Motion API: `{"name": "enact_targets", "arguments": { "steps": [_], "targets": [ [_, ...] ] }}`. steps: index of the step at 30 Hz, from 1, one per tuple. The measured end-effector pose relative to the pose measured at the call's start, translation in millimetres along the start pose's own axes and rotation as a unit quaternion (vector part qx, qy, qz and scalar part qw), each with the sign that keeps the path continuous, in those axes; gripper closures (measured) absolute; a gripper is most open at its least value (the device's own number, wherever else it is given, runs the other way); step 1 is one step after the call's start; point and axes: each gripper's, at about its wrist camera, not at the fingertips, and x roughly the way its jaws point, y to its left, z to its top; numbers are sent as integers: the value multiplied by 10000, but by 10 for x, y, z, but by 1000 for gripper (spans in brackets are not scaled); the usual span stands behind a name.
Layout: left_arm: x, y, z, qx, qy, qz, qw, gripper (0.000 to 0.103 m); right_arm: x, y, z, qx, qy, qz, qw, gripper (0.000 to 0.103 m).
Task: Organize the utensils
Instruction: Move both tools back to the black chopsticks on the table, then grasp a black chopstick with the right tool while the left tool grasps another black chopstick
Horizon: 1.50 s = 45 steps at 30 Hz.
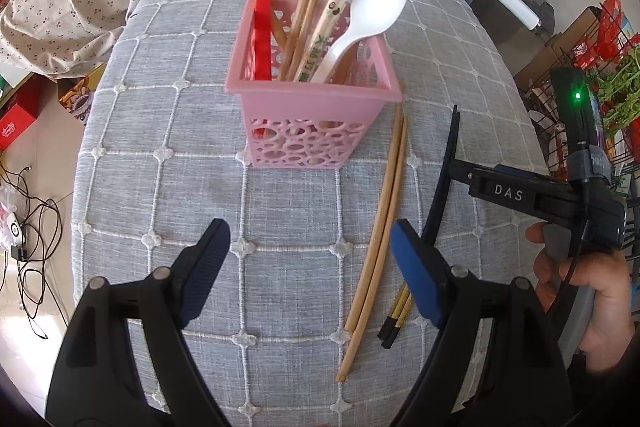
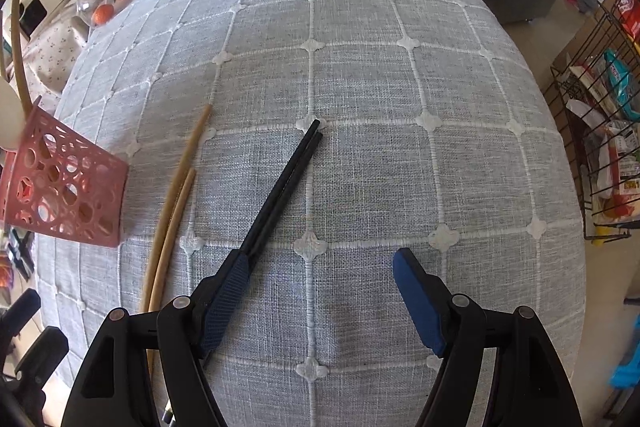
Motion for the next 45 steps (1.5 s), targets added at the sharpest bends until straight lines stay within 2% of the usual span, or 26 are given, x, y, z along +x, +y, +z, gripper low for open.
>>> {"name": "enact_targets", "arguments": {
  "steps": [7, 11, 14, 16, 18, 22, 28, 30, 32, 35, 40, 45],
  "targets": [
    [4, 8, 4, 19, 14, 9, 10000, 21, 31, 77, 12, -32, 162, -124, 9998, 27],
    [11, -1, -6, 63, 7, 32, 10000, 21, 54, 164, -11, -170, 184, -357, 9991, 28],
    [3, -60, -13, 158, -22, 64, 9999, 21, 8, 195, -13, -128, 90, -322, 9994, 51],
    [-4, -98, -8, 253, -40, 72, 9996, 21, -38, 211, -8, -117, 80, -286, 9995, 73],
    [-9, -167, -8, 396, -54, 75, 9992, 21, -63, 155, -11, -115, 86, -220, 9997, 84],
    [-5, -332, -8, 695, -76, 55, 9975, 21, -62, -111, 4, 127, 221, 185, 9995, 94],
    [79, -720, 35, 1302, -181, -102, 9913, 22, -168, -382, -60, 315, 188, 432, 9984, 97],
    [156, -848, 88, 1530, -223, -123, 9879, 28, -220, -438, -93, 357, 132, 526, 9979, 97],
    [253, -927, 154, 1657, -192, -154, 9859, 44, -289, -509, -116, 372, 67, 610, 9974, 97],
    [405, -1012, 240, 1624, -41, -287, 9863, 59, -383, -573, -157, 353, -3, 709, 9969, 97],
    [615, -1099, 320, 1526, 144, -519, 9868, 74, -451, -735, -316, 299, -8, 793, 9964, 97],
    [752, -1177, 355, 1461, 232, -489, 9878, 79, -443, -844, -305, 282, 17, 835, 9961, 97]
  ]
}}
